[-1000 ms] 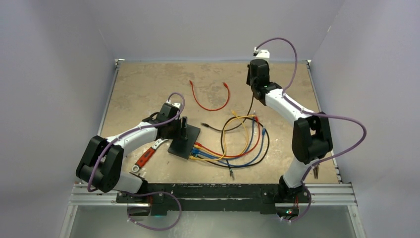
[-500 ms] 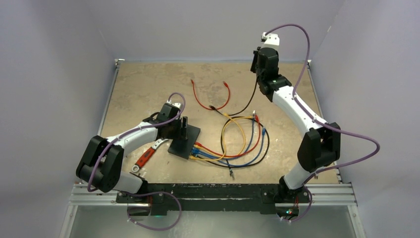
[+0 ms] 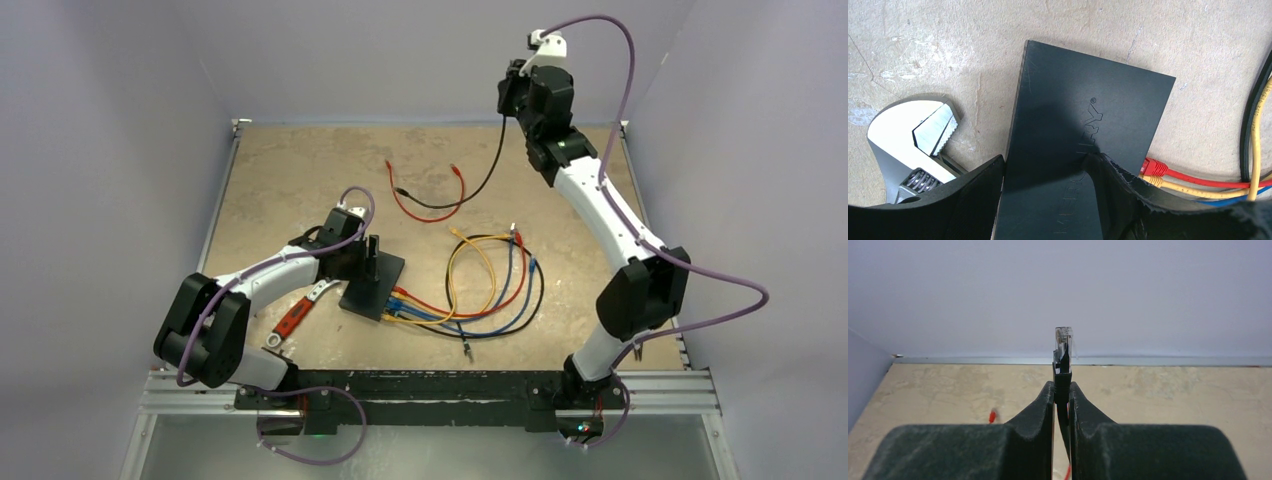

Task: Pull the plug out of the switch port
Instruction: Place the connector at the center of the board, then pull the connector from the switch port.

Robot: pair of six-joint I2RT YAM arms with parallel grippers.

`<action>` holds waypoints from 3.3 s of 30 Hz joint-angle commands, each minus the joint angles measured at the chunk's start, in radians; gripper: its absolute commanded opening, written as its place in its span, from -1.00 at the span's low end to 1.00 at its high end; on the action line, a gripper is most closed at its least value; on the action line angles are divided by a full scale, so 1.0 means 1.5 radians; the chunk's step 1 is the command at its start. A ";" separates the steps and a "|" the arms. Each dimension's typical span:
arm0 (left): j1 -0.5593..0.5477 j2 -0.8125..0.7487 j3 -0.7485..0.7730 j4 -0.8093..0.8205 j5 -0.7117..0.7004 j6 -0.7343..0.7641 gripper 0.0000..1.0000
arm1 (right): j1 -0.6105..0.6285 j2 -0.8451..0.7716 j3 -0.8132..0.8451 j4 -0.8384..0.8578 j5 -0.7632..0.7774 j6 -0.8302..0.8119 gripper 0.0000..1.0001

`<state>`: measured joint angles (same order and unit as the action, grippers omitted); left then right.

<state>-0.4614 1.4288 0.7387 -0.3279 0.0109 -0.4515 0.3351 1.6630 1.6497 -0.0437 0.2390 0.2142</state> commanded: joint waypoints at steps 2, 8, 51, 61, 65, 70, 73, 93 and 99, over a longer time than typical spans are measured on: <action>-0.012 0.023 -0.001 -0.032 -0.005 0.015 0.25 | -0.001 0.051 0.062 0.016 -0.075 0.031 -1.00; -0.012 0.023 -0.004 -0.031 -0.005 0.013 0.25 | -0.001 0.126 0.117 0.027 -0.120 0.079 -1.00; -0.021 0.017 -0.007 -0.035 -0.005 0.010 0.25 | -0.157 0.419 -0.021 0.384 -0.420 0.562 -0.80; -0.024 0.011 -0.009 -0.033 -0.005 0.009 0.25 | -0.156 0.340 -0.009 0.264 -0.300 0.363 0.00; -0.026 0.009 -0.013 -0.032 -0.021 0.006 0.25 | -0.153 0.292 -0.025 0.244 -0.288 0.290 0.25; -0.026 0.001 -0.020 -0.026 -0.023 0.001 0.25 | -0.134 0.216 -0.079 0.228 -0.272 0.216 0.54; -0.026 -0.005 -0.025 -0.020 -0.018 -0.002 0.26 | -0.119 0.168 -0.110 0.201 -0.266 0.179 0.64; -0.024 -0.062 -0.050 0.005 0.012 -0.024 0.33 | 0.003 -0.040 -0.438 0.192 -0.439 0.150 0.69; -0.013 -0.067 -0.044 0.002 0.026 -0.025 0.37 | 0.041 -0.056 -0.502 0.197 -0.479 0.147 0.68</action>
<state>-0.4862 1.3552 0.6739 -0.3092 -0.0109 -0.4706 0.3618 1.6024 0.9371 0.2394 -0.4084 0.4572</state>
